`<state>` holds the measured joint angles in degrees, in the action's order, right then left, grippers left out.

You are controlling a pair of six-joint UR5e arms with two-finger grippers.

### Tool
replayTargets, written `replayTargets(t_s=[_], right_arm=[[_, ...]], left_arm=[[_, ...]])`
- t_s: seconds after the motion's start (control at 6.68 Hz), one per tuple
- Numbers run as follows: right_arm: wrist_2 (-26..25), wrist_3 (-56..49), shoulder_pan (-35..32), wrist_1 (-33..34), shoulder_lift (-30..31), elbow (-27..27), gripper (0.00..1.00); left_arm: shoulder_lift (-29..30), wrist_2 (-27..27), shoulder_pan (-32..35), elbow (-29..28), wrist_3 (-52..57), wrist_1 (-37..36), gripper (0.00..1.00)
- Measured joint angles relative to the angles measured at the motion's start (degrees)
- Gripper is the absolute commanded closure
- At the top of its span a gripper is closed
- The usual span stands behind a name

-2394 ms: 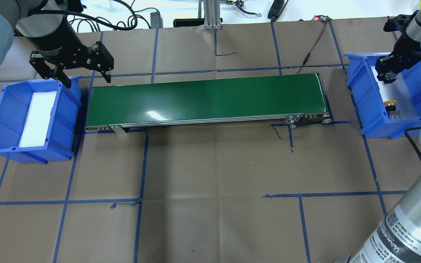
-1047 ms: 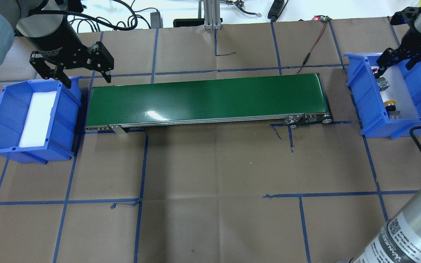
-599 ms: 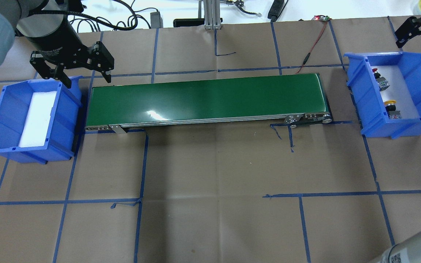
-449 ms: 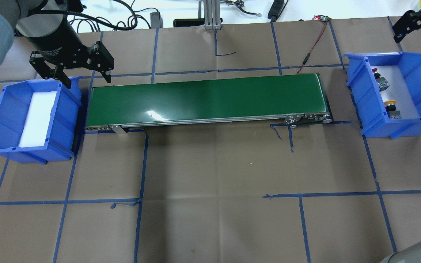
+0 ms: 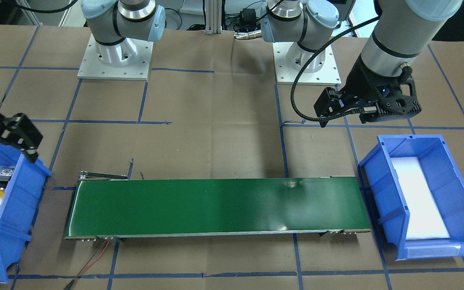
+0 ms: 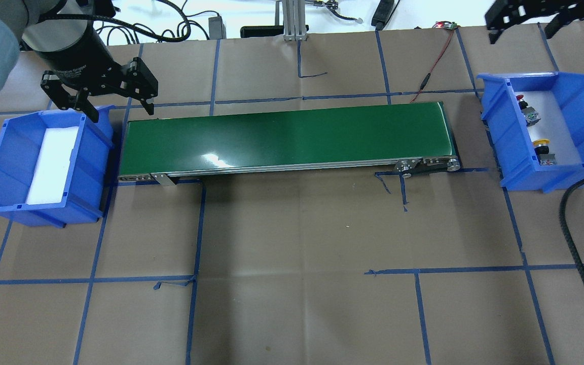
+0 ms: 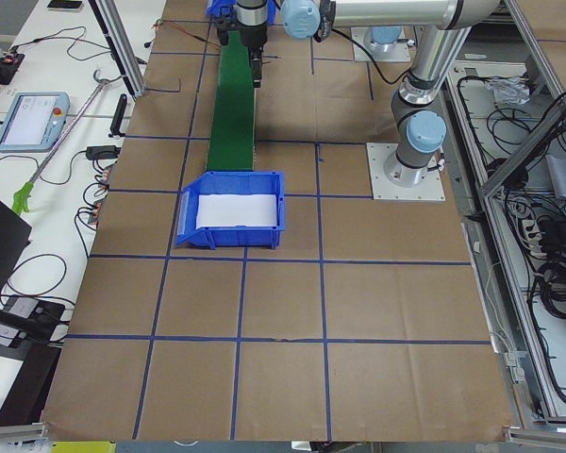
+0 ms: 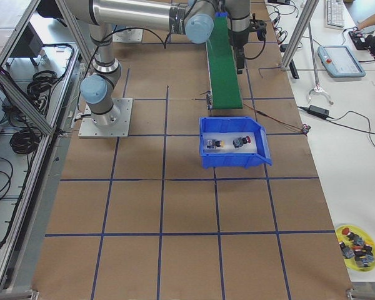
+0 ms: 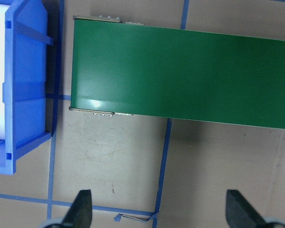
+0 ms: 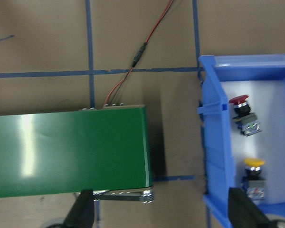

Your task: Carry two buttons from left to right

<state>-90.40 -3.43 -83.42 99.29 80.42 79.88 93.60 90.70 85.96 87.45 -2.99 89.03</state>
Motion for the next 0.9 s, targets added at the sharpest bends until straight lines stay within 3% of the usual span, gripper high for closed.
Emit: replayTargets(t_s=[0.3,0.6,0.9], right_arm=[[0.12,7.89,-9.68,-5.37,1.02,0.29,0.01],[0.00,8.11,-11.94,-10.43,2.98,1.22,0.01],[-0.11,7.31,-11.95,-11.35,7.41,5.03,0.01]], left_arm=[[0.00,0.00,-0.02,0.00,-0.02,0.00,0.00],[0.00,0.00,-0.03,0.00,-0.02,0.00,0.00],[0.00,0.00,-0.03,0.00,0.00,0.00,0.00]])
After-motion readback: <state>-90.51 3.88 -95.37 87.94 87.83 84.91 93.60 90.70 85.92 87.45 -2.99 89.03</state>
